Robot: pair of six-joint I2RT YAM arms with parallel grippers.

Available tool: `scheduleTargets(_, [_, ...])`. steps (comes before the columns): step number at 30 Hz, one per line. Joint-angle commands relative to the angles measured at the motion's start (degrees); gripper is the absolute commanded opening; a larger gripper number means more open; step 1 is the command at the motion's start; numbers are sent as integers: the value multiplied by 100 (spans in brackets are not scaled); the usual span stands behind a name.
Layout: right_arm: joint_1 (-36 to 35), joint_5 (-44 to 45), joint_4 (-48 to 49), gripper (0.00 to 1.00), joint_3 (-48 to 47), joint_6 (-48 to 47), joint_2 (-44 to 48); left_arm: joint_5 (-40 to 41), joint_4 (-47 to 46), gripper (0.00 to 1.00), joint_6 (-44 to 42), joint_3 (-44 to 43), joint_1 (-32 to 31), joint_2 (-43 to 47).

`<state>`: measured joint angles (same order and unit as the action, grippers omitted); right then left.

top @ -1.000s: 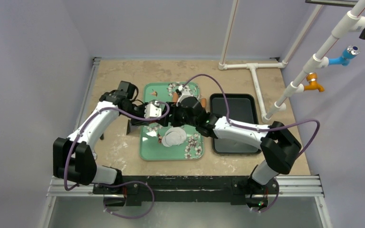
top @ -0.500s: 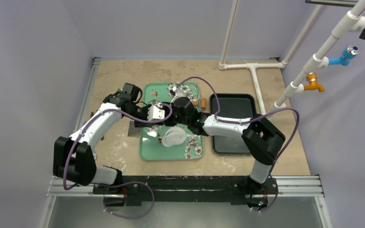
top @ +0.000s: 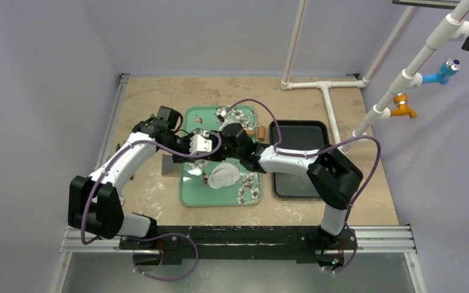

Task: Roll out the dumpling wrappers from the dough
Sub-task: Remove the dumpling wrapper from the work surface.

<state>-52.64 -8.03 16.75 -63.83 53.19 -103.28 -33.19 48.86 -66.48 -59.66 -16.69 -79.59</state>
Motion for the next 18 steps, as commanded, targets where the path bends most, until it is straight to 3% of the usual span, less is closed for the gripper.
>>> scheduleTargets(1, [-36,-488,315,7,-223,59,28,-114,-159,0,78,-90,-36,133])
scheduleTargets(4, [13,-608,-214,0,-415,-259,26,-84,-184,0,122,-104,-36,184])
scheduleTargets(8, [90,-771,-462,0,-384,-494,126,-162,-120,0,150,-142,-32,188])
scheduleTargets(11, [123,-996,-603,28,-419,-588,157,-179,-148,0,159,-151,-36,183])
scheduleTargets(13, [122,-973,-770,34,-464,-636,167,-179,-158,0,166,-168,-36,199])
scheduleTargets(18, [123,-1002,-709,21,-441,-547,193,-217,-46,0,70,-230,-36,195])
